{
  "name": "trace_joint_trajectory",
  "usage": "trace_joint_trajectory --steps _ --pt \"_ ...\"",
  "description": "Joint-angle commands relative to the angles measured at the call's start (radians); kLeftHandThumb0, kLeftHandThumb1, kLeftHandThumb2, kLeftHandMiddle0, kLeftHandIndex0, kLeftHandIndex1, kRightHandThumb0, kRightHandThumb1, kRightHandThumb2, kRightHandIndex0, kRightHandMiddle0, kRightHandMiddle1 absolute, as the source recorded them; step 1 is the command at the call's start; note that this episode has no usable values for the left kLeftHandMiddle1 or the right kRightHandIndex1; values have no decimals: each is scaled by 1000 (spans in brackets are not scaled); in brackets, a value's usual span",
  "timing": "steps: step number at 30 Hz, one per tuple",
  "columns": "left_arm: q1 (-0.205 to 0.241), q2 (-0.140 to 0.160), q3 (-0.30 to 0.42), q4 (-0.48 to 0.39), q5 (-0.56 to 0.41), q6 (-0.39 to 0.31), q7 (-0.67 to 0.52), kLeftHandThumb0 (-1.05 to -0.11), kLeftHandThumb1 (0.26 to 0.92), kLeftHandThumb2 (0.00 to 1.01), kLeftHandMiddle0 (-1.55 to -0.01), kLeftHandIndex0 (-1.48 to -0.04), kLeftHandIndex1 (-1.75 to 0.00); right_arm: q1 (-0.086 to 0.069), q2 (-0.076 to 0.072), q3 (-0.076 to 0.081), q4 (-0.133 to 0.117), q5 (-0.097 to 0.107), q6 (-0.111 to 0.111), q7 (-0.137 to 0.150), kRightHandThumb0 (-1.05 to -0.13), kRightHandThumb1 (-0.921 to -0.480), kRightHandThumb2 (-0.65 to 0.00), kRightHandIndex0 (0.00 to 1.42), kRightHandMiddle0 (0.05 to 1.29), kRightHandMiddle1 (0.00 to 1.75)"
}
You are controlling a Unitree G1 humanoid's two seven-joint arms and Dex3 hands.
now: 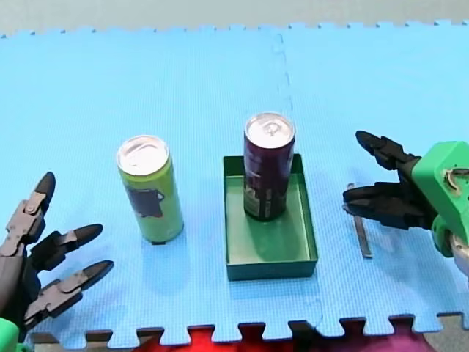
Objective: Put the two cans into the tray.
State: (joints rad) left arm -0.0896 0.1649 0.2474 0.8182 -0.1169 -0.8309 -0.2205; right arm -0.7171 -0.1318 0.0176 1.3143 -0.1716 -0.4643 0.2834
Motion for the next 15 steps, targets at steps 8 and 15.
trace_joint_trajectory --steps 8,15 --pt "-62 18 -8 57 -7 18 1 -1048 679 9 -696 -141 -1 1 -4 -2 -3 1 2 5 -1027 -921 -33 766 155 1" --pt "-123 32 -9 127 -19 30 -37 -1048 693 12 -709 -145 -3 4 -2 -6 -6 6 -1 4 -1020 -921 -41 763 153 0"
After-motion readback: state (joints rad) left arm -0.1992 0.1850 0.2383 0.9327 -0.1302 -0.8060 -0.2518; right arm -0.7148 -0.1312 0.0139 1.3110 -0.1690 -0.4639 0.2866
